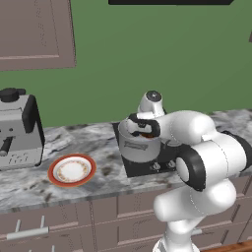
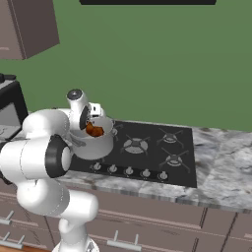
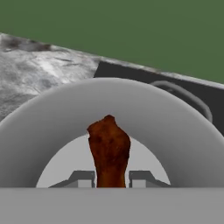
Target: Retrieve the frozen meat and place it in the pot on a burner. Then turn the burner on.
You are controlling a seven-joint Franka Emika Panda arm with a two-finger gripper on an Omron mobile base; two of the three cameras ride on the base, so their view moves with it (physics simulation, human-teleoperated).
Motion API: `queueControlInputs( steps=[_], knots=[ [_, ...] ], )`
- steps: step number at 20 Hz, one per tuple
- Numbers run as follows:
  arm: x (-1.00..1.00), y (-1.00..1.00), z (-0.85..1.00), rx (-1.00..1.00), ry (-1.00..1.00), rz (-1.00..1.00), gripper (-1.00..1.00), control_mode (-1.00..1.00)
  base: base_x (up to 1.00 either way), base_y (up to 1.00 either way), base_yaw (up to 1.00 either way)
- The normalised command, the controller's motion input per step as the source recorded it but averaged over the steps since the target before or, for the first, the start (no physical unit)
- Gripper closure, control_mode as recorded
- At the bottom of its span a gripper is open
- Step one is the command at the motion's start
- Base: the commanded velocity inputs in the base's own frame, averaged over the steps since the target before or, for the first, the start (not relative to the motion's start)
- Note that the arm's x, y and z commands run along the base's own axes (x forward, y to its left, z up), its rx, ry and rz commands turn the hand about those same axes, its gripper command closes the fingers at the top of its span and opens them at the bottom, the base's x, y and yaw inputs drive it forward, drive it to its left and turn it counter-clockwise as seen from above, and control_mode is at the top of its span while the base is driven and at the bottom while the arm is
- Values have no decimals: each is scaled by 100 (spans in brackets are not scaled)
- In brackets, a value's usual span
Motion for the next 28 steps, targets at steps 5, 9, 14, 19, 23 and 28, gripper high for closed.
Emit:
queueControlInputs(
  steps=[5, 9, 14, 19, 23, 28],
  knots=[
    [0, 1, -1, 0, -8, 0, 100, -100, 0, 0, 0],
    [0, 4, 0, 0, -4, 0, -100, -100, 0, 0, 0],
    [0, 0, 0, 0, -2, 0, -100, -100, 0, 0, 0],
    [0, 0, 0, 0, 0, 0, -100, -100, 0, 0, 0],
    [-14, 1, 20, 0, 1, 0, -100, -100, 0, 0, 0],
    [-55, 0, 65, 0, 9, -10, -100, -100, 0, 0, 0]
  ],
)
